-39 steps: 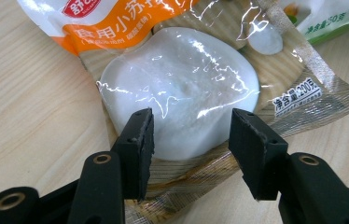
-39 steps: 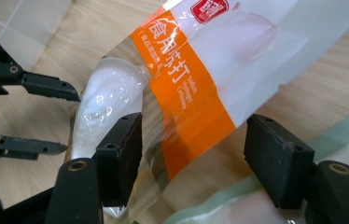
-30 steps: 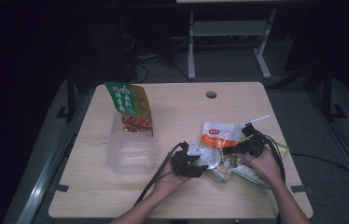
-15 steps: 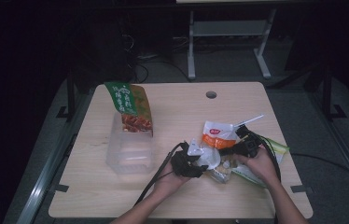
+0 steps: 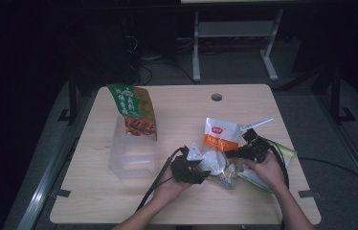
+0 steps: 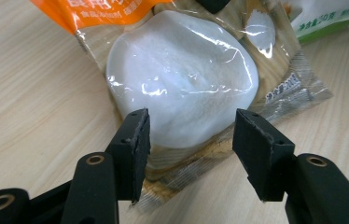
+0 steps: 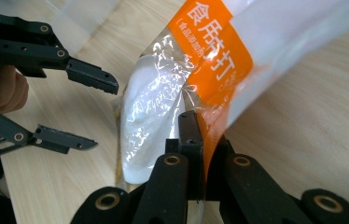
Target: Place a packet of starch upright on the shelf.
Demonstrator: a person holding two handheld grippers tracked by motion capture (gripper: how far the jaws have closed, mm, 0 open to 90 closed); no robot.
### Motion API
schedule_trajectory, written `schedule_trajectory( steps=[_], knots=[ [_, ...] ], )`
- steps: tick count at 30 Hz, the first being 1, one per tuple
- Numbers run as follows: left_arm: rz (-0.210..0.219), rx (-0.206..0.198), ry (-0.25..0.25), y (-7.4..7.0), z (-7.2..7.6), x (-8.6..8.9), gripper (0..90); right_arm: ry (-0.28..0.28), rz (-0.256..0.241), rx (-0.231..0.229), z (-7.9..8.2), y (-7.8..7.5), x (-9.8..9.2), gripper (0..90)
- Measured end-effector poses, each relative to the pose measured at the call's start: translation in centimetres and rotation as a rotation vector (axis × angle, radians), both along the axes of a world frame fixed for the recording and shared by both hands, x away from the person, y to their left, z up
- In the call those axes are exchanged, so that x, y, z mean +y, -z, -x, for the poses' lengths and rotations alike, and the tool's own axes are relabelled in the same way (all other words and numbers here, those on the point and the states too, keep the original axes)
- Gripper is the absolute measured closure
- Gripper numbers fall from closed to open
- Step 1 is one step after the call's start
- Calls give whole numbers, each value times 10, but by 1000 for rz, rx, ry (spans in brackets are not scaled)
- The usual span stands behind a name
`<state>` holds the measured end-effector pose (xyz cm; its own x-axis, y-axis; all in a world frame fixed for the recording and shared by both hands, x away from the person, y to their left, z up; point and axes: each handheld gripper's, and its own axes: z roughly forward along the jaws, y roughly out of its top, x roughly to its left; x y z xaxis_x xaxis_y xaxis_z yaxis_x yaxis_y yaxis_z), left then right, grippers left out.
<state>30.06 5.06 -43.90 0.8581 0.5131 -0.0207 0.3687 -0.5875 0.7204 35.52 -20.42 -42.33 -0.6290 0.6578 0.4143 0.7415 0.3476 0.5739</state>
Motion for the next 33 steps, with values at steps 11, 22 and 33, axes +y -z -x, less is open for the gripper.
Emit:
schedule_trajectory(
  steps=[11, 22, 33],
  knots=[
    [27, -24, 3, -9, 14, 15, 426, -32, -26, -100, 15, -22, 5, 899],
    [50, -30, 14, -10, 30, 25, 418, -73, -28, -162, 26, -35, 12, 900],
    [56, -40, 23, -10, 41, 35, 403, -76, -31, -214, 34, -46, 17, 900]
  ],
)
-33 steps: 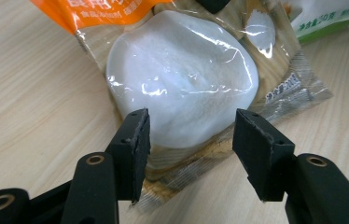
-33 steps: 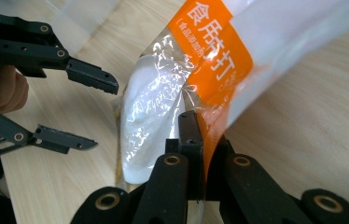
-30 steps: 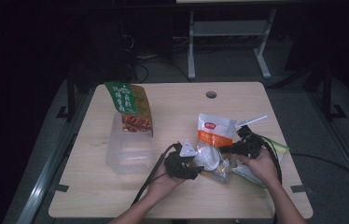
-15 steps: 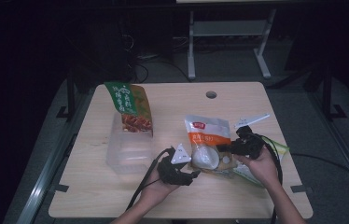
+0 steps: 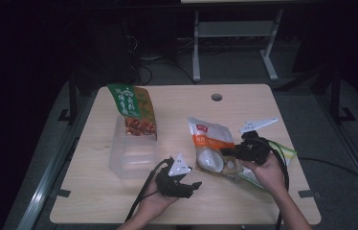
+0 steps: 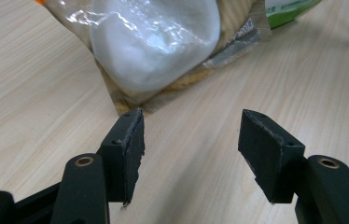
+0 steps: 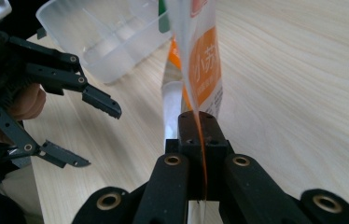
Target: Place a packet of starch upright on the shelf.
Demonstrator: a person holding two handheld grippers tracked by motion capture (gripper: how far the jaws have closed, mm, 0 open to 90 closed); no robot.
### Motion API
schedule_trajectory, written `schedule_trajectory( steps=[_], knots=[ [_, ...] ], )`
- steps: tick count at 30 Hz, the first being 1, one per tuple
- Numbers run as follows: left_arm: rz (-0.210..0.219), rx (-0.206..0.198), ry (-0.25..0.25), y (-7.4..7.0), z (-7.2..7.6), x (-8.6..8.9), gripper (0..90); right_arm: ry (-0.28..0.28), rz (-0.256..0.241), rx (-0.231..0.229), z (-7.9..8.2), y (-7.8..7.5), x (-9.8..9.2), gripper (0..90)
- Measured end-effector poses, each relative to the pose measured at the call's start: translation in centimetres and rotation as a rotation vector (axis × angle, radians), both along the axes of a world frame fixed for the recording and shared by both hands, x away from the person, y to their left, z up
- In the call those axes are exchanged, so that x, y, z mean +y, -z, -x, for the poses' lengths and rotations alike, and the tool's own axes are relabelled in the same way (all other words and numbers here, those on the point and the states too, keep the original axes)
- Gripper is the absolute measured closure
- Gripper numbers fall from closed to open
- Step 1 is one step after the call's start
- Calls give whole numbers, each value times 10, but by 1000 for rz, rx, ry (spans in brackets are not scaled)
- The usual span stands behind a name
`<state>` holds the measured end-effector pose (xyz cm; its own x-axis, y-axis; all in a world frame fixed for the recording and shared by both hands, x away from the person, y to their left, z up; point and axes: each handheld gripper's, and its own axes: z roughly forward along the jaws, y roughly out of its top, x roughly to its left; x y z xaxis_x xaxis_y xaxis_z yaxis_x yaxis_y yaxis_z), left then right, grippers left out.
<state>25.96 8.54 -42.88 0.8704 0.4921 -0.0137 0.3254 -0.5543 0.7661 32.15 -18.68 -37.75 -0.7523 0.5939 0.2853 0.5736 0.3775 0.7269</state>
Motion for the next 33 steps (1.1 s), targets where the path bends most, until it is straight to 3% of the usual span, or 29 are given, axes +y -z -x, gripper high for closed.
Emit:
schedule_trajectory(
  steps=[15, 33],
  knots=[
    [31, 8, 21, 0, 17, 5, 395, -19, 15, -49, 4, -17, 8, 900],
    [50, 27, 29, 1, 24, 16, 378, -70, 14, -117, 3, -42, 37, 900]
  ],
)
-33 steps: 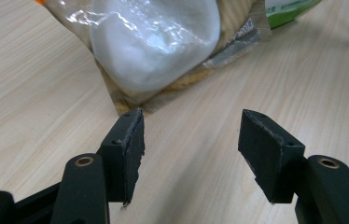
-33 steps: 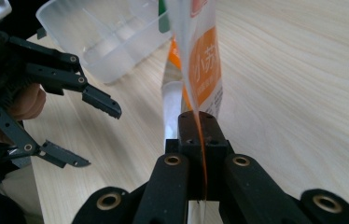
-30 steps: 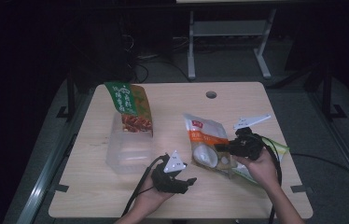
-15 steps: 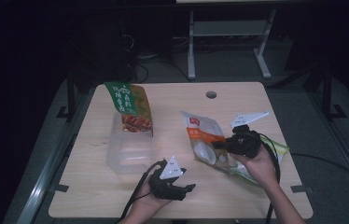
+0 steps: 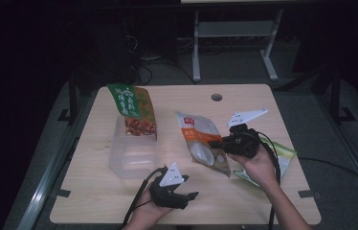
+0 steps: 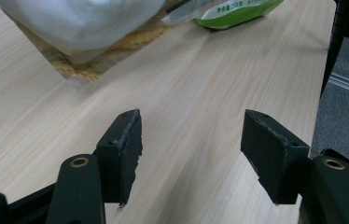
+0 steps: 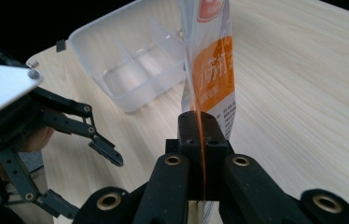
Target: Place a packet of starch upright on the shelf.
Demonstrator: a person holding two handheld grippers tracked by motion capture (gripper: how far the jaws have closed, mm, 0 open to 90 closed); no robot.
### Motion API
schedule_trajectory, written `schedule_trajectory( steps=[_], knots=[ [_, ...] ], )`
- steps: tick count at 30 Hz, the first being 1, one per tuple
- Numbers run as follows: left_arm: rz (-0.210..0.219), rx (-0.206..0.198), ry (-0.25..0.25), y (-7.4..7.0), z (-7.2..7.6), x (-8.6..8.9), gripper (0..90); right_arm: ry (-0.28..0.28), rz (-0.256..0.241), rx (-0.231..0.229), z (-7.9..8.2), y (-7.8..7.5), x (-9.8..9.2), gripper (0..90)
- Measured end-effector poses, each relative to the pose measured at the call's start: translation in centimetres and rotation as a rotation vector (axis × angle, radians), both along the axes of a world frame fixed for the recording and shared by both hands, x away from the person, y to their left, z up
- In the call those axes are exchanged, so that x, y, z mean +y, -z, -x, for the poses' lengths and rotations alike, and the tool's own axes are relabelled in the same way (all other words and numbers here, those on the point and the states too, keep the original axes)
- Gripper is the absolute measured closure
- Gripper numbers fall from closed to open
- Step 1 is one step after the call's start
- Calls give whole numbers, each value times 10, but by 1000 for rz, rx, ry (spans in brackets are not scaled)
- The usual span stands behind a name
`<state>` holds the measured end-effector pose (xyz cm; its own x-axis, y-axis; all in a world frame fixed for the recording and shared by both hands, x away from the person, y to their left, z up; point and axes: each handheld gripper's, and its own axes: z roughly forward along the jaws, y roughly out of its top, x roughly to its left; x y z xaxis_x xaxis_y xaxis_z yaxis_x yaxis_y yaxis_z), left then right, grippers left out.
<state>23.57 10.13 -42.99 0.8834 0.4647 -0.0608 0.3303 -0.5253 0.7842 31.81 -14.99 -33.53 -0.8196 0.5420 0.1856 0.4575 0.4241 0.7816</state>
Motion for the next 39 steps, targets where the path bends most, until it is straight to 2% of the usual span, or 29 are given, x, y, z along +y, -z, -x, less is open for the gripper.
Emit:
schedule_trajectory(
  steps=[12, 17, 21, 25, 32, 39],
  knots=[
    [18, -12, 13, 0, 4, 0, 373, -63, -12, -36, -6, -19, 27, 900],
    [33, -7, 6, -1, 6, 2, 356, -82, -16, -38, -10, -27, 41, 900],
    [27, -9, 10, -1, 7, 3, 355, -96, -19, -41, -13, -31, 50, 900],
    [38, -3, 19, 0, 8, 1, 355, -124, -23, -56, -21, -34, 64, 900],
    [58, -1, 12, -2, 7, 1, 343, -127, -39, -81, -31, -42, 82, 900],
    [69, 0, 10, -3, 6, 5, 343, -146, -48, -73, -42, -48, 102, 900]
  ],
)
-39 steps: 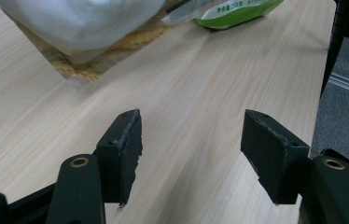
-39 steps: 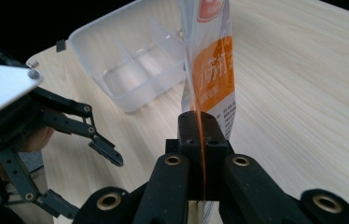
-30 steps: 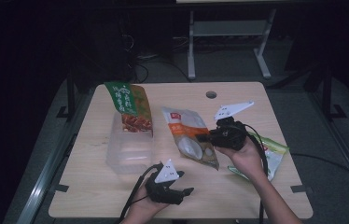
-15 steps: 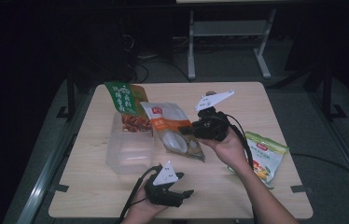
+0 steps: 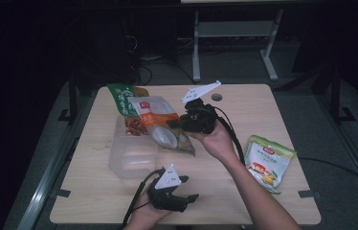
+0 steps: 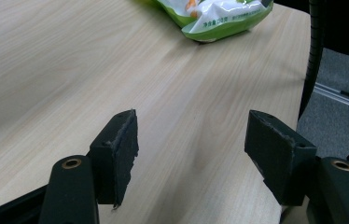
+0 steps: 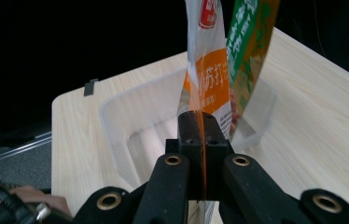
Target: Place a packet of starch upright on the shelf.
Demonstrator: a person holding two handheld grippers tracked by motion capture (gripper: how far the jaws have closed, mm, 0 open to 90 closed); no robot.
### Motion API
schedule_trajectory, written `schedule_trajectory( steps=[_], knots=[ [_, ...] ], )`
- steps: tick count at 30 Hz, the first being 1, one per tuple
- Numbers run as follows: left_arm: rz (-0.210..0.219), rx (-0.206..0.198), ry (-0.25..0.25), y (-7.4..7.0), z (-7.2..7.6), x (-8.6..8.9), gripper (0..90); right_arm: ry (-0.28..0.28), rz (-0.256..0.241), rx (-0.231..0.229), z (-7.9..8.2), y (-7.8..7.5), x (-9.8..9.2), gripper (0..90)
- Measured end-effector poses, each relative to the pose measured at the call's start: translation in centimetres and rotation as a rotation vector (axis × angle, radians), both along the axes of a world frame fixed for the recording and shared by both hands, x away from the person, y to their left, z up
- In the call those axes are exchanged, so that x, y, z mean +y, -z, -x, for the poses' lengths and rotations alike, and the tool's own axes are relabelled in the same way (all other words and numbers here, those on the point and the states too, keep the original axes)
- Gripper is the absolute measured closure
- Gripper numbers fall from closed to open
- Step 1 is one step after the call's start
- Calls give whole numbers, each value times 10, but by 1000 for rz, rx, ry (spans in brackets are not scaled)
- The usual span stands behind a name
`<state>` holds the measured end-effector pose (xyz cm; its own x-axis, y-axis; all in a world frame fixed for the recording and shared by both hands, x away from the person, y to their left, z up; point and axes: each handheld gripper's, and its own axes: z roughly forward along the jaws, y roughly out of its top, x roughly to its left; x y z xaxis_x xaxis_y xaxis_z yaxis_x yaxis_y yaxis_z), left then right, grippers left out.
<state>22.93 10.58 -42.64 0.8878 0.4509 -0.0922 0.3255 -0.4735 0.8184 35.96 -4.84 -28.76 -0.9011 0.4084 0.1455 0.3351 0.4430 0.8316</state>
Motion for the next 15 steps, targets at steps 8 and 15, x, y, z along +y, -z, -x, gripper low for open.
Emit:
schedule_trajectory(
  steps=[8, 15],
  knots=[
    [-6, -16, 18, 0, 1, -1, 342, -52, 21, -24, -13, -5, 32, 900],
    [-9, -8, 21, 1, 1, 1, 342, -74, 9, -2, -26, 5, 60, 900]
  ],
)
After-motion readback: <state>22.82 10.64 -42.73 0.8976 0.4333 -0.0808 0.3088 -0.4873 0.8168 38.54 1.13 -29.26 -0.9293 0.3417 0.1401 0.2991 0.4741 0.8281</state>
